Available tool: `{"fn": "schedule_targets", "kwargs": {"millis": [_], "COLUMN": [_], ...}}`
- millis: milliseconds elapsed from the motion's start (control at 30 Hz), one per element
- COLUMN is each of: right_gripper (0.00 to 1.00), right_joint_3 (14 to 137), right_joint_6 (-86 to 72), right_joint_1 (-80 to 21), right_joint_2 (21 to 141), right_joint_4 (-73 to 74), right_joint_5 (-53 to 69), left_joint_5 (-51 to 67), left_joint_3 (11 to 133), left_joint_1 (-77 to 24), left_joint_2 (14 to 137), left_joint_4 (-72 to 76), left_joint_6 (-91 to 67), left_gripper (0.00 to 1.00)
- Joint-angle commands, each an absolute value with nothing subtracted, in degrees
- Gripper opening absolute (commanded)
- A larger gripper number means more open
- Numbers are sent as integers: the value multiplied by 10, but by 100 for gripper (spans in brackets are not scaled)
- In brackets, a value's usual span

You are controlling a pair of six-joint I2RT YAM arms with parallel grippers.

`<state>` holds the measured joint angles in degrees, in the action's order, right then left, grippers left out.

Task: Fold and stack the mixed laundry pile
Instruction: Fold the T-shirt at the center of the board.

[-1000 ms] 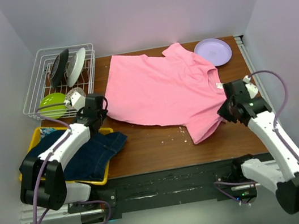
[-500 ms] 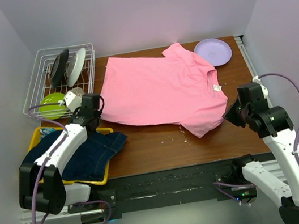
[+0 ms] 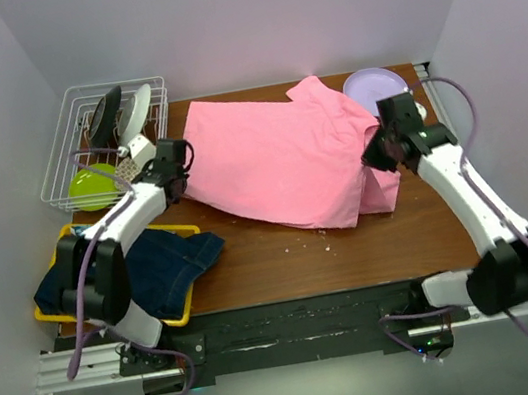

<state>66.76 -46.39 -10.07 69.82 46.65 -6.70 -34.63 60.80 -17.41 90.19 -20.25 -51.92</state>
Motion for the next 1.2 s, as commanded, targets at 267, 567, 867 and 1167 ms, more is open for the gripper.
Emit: {"fn": "schedule_targets", "kwargs": {"millis": [267,567,867,1167], "right_gripper": [0,0,0,0], "right_joint_3": [845,806,780,777], "right_joint_6": [-402,-413,-407,-398], "right_joint_1": [-98,-89,-86,-70], "right_joint_2": [1005,951,919,904], "right_joint_4": [307,273,279,287], "right_joint_5": [-128,-174,-185,-211], "left_joint_5": [-363,-382,-391,-388], "left_joint_3": [791,792,781,791], "left_joint_1": [-171,-164,-159,-152], "left_joint_2": [1079,1072,1048,1055], "left_joint_4": [-202,-210,-216,-214], "left_joint_6": [-489,-491,-490,-481], "left_gripper": [0,0,0,1]}}
